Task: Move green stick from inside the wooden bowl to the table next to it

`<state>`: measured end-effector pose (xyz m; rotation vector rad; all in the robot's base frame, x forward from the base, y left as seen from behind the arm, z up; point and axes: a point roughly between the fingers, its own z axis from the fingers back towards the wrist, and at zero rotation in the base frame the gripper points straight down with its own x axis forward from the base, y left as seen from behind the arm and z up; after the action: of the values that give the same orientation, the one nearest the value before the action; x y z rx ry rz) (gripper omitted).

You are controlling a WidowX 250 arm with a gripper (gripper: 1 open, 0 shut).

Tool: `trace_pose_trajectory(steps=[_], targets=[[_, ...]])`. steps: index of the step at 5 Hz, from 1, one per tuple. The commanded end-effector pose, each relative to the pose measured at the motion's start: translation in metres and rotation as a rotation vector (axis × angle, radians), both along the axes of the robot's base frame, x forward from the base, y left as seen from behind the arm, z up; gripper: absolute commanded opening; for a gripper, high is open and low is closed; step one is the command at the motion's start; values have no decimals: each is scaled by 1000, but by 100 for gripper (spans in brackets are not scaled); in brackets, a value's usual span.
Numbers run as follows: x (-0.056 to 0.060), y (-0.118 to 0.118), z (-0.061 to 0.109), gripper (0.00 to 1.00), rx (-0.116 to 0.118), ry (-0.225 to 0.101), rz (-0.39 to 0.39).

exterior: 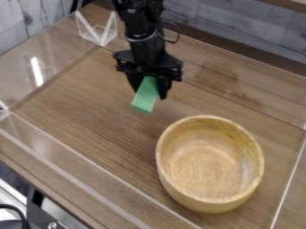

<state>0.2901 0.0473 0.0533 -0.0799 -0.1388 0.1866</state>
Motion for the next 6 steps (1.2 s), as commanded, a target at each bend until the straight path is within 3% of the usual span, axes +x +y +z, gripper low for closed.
trace_pose_trajectory(steps=[1,5,6], targets=[[2,9,3,0,20,-22,-8],[-18,14,-13,0,16,105,7],[-22,16,-15,100,20,132,9]])
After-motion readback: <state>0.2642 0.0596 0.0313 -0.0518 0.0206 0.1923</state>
